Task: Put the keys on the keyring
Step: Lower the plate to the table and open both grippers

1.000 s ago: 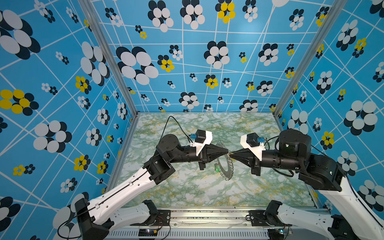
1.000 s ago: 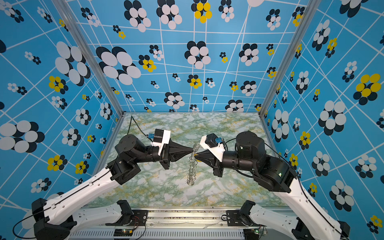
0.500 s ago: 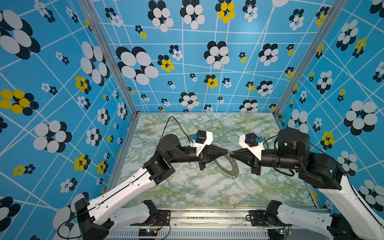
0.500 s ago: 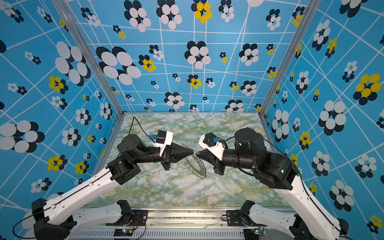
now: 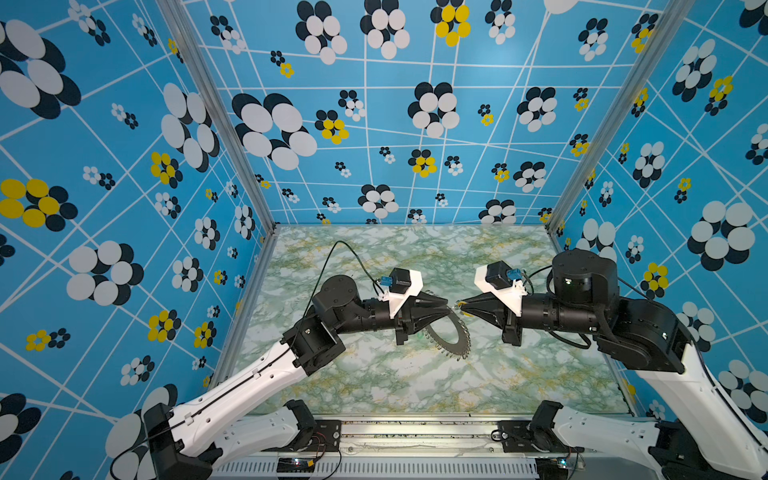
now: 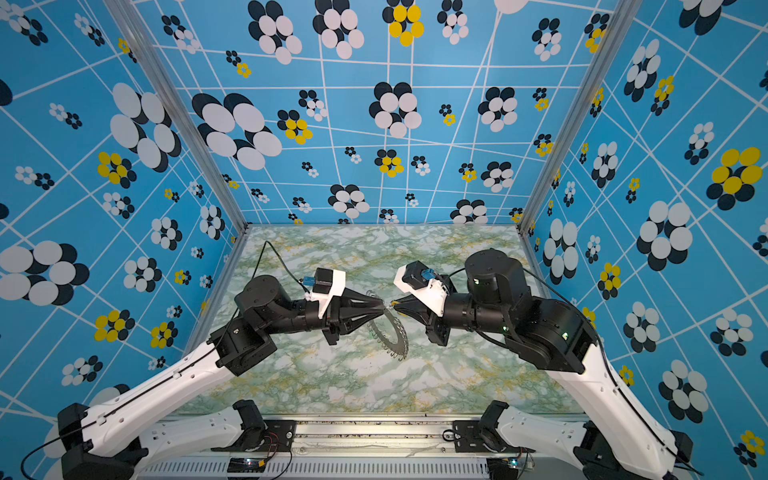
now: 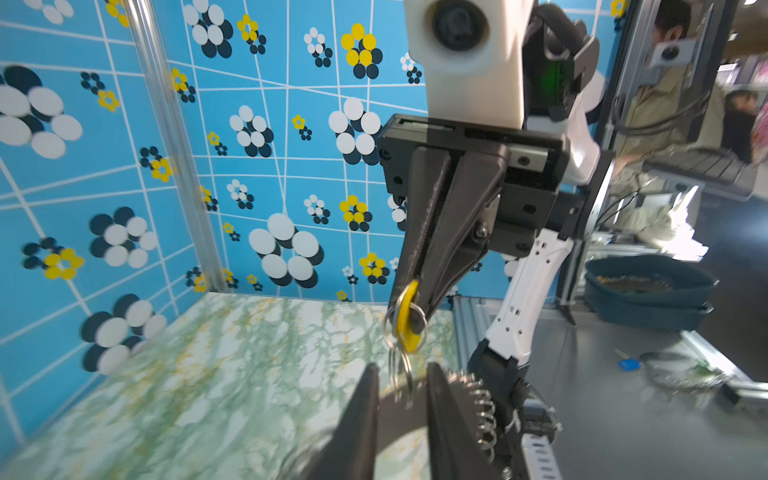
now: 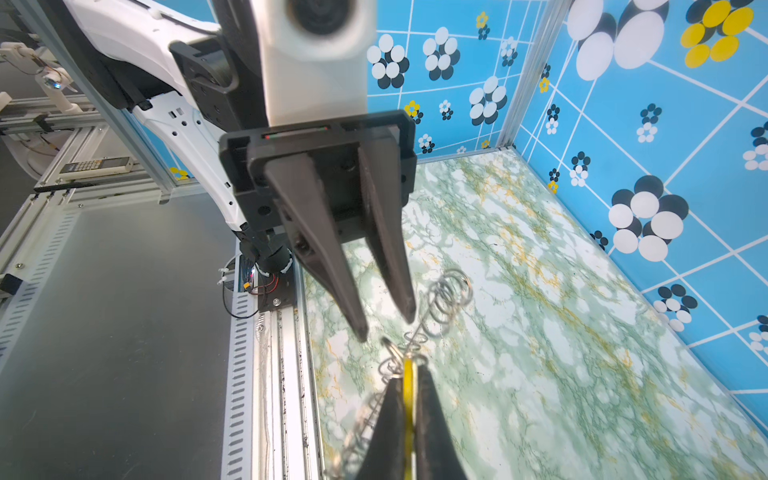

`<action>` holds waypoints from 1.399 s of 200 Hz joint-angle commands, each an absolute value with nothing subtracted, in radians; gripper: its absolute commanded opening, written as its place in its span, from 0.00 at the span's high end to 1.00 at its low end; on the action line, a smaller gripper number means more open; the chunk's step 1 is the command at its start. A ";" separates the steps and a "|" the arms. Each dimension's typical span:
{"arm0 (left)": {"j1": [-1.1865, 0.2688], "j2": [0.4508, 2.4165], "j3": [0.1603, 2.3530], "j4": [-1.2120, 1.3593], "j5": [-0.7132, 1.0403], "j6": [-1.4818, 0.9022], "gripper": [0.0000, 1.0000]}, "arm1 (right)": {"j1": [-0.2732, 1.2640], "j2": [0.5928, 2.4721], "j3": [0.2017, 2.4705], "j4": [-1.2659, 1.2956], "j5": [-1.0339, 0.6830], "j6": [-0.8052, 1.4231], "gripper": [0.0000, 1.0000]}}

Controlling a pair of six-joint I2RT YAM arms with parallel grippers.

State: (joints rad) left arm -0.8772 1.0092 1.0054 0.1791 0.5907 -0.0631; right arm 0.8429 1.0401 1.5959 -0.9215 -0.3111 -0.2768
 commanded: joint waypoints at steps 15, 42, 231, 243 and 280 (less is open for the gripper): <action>-0.872 0.936 0.988 0.065 0.454 -0.009 0.39 | 0.845 1.040 1.552 -0.896 -0.302 -0.246 1.00; -0.873 0.884 0.966 -0.037 0.347 0.004 0.22 | 0.845 1.037 1.459 -0.829 -0.309 -0.204 1.00; -0.870 0.725 0.808 -0.247 -0.065 -0.077 0.11 | 0.666 1.154 0.751 -0.264 -0.367 0.173 1.00; -0.869 0.733 0.810 -0.251 -0.076 -0.079 0.10 | 0.648 1.132 0.718 -0.280 -0.345 0.187 1.00; -0.856 0.766 0.817 -0.262 -0.093 -0.098 0.10 | 0.584 1.076 0.650 -0.360 -0.268 0.229 1.00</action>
State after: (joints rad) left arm -0.8742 0.7483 0.8192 -0.2424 -0.0666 -0.0692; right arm 0.6212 1.1194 0.6754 -0.3084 -0.3260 0.1783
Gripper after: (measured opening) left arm 0.898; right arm 0.061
